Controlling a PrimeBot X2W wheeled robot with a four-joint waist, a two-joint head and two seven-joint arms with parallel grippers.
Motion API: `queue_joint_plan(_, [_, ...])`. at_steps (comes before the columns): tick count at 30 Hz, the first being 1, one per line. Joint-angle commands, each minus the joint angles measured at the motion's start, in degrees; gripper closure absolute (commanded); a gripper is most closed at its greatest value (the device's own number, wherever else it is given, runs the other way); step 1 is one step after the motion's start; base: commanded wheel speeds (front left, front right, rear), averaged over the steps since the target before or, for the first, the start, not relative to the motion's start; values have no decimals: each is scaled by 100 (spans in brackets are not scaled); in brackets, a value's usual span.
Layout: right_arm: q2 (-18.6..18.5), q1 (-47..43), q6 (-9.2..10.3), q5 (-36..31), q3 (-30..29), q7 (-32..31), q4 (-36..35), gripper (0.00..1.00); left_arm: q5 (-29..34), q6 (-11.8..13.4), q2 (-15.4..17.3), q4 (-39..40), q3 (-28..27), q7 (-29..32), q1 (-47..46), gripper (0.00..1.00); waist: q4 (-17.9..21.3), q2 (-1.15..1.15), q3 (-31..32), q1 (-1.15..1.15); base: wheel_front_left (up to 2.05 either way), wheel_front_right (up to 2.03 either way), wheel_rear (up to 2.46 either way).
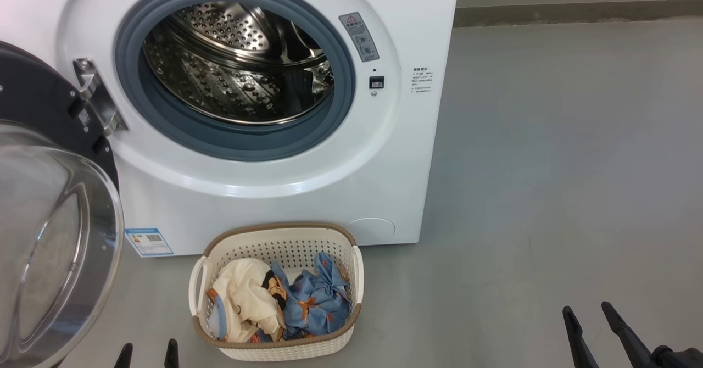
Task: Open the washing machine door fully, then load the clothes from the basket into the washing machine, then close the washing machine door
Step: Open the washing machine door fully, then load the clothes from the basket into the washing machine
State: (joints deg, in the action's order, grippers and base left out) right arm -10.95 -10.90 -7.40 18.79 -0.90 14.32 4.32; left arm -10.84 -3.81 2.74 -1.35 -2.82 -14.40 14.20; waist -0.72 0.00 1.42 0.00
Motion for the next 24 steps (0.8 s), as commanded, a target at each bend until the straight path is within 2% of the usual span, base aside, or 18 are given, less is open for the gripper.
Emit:
queue_joint_plan(1, [-114, 67, -9, 27, 108, 68, -121, 0, -8, 9, 14, 97, -194, -60, -123, 0, -6, 0, 11, 0, 0, 0, 0])
queue_joint_plan(24, [-103, 87, -9, 44, 172, 68, -119, 0, -82, -58, 14, -136, -219, -60, -134, 0, 36, 0, -23, 0, 0, 0, 0])
